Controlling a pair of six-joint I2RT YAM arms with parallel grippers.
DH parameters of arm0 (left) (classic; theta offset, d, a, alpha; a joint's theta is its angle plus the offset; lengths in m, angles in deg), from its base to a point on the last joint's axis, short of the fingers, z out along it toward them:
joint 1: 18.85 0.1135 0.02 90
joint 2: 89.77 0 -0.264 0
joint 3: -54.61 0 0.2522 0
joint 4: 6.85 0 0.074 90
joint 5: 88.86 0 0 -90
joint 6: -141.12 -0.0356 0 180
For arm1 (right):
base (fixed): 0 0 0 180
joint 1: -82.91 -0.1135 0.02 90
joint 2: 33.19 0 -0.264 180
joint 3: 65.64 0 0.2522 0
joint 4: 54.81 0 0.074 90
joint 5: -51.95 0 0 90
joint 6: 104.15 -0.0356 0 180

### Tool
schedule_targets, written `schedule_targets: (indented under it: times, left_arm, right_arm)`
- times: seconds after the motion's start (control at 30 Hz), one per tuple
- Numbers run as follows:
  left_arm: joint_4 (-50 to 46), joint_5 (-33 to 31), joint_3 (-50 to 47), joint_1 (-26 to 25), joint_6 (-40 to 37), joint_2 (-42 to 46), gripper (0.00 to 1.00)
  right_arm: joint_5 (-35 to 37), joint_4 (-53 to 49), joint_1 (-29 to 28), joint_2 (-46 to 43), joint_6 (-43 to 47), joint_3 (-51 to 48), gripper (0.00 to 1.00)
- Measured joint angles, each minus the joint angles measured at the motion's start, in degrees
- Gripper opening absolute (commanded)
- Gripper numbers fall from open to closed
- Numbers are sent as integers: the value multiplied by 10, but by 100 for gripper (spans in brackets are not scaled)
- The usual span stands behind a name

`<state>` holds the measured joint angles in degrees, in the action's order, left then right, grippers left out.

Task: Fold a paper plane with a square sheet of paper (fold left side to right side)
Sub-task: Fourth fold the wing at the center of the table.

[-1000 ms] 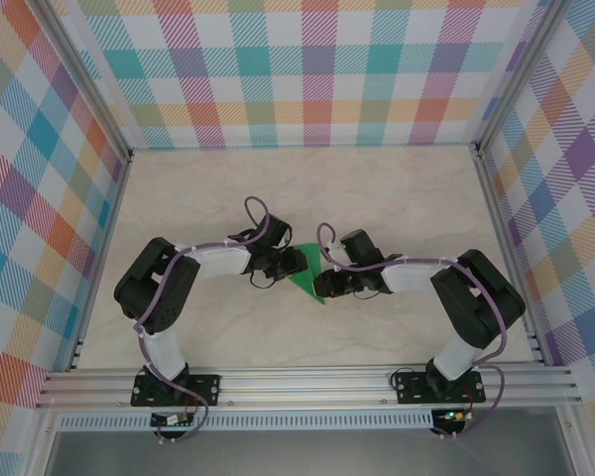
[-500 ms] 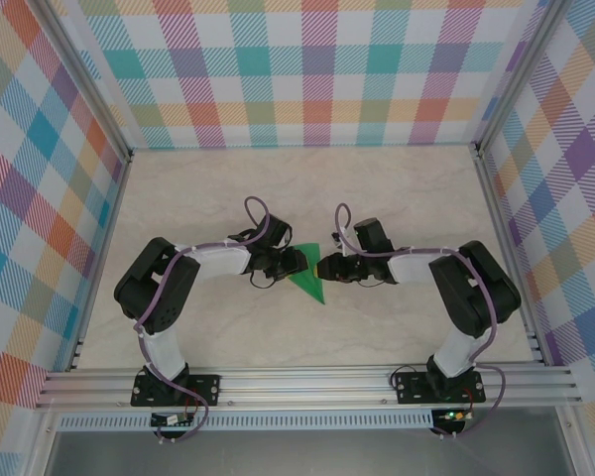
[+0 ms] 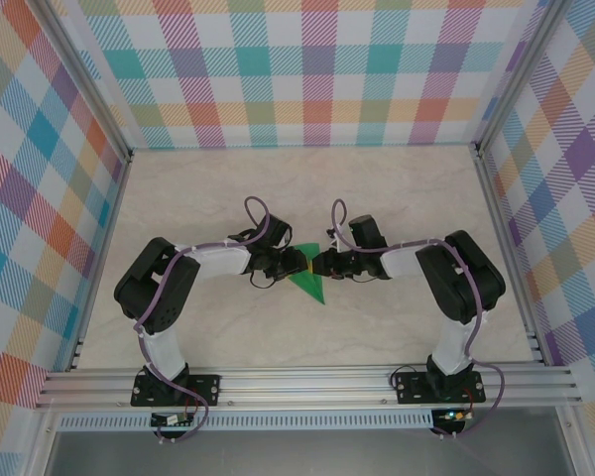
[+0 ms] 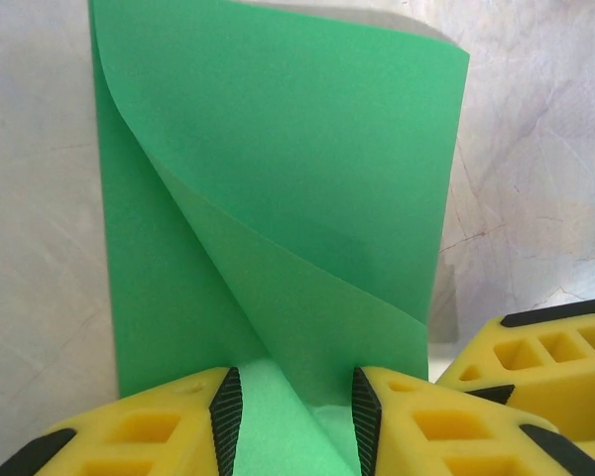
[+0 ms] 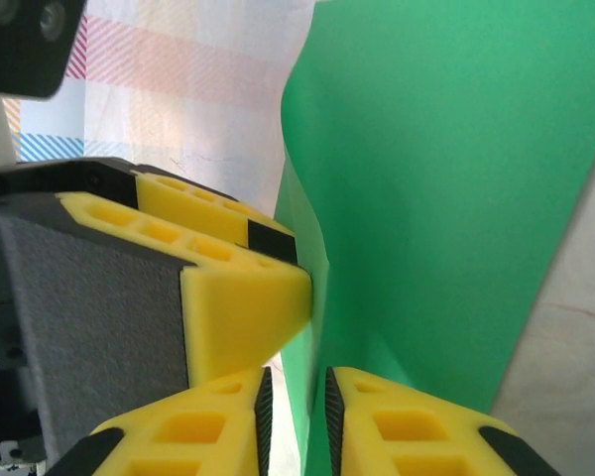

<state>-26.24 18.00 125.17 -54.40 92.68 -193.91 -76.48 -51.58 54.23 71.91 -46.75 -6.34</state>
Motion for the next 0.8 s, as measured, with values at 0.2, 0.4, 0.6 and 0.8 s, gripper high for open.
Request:
schedule_targets:
  times: [0.2,0.4,0.6,0.8]
  left_arm:
    - [0,0,0,0,0,0,37]
    - [0,0,0,0,0,0,37]
    - [0,0,0,0,0,0,37]
    - [0,0,0,0,0,0,37]
  right_arm:
    - [0,-3,0,2,5,1,3]
    - [11,-16,1,2,10,1,0]
    - [33,-24,1,-18,19,-9,0]
    - [48,-31,1,-28,22,-14,0]
